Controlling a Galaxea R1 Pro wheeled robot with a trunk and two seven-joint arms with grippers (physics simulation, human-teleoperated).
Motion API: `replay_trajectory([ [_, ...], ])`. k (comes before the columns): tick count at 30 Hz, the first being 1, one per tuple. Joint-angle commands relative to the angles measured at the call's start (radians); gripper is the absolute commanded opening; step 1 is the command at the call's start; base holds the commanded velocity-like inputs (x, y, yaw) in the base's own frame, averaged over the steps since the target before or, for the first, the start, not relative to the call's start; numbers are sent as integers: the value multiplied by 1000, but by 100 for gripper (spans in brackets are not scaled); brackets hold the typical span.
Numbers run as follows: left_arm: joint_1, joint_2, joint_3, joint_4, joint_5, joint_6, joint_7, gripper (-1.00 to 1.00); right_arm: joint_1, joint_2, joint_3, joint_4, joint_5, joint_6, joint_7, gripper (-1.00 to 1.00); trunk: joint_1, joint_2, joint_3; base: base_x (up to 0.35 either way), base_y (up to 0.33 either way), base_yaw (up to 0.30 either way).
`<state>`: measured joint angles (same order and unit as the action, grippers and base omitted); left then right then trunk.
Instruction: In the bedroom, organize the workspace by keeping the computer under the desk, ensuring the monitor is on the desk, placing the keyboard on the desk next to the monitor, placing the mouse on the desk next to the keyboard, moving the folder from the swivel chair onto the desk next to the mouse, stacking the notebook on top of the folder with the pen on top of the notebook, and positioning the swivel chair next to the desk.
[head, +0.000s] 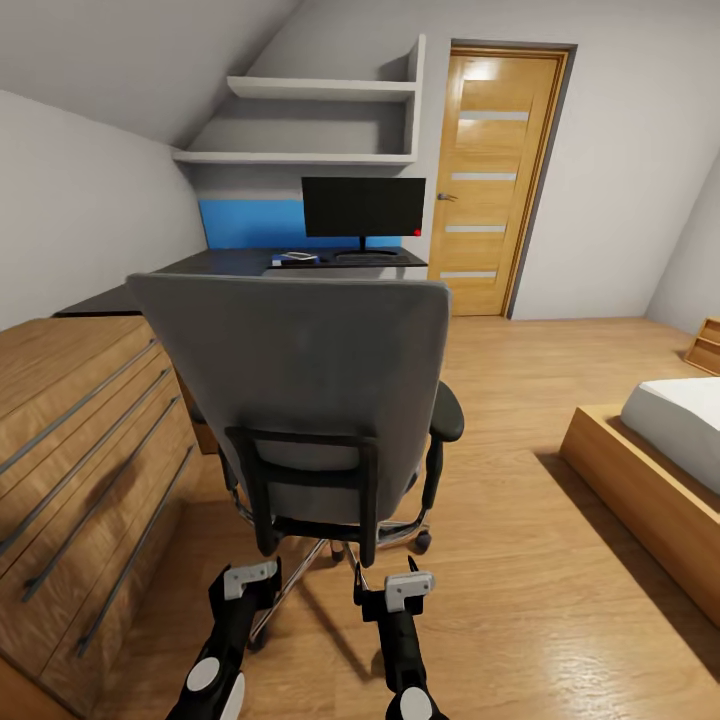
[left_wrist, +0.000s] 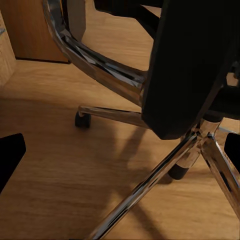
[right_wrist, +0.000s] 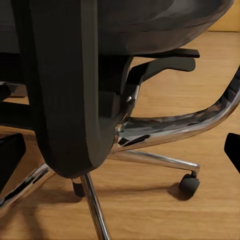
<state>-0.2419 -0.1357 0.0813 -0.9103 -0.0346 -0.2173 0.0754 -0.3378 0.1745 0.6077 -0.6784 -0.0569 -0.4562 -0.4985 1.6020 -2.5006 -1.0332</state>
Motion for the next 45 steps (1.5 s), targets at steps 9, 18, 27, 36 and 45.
replay_trajectory([
  [9, 0, -2, 2, 1, -4, -10, 2, 100, -1, 0, 6, 1, -5, -28, -5, 100, 0, 0, -1, 0, 0, 0],
  [18, 0, -2, 0, 7, -4, -30, 1, 100, -1, 0, 11, 0, -5, -31, -5, 100, 0, 0, -1, 0, 0, 0],
  [27, 0, -2, -15, 13, -4, -35, 2, 100, -1, 0, 13, 0, 4, -32, -5, 100, 0, 0, -1, 0, 0, 0],
  [36, 0, -2, -18, 14, -4, -36, 3, 100, -1, 0, 14, 0, 20, -32, -6, 100, 0, 0, -1, 6, -14, 0],
  [45, 0, -2, -18, 16, -4, -36, 3, 100, -1, 0, 13, 0, 23, -32, -6, 100, 0, 0, -1, 63, -92, 0],
])
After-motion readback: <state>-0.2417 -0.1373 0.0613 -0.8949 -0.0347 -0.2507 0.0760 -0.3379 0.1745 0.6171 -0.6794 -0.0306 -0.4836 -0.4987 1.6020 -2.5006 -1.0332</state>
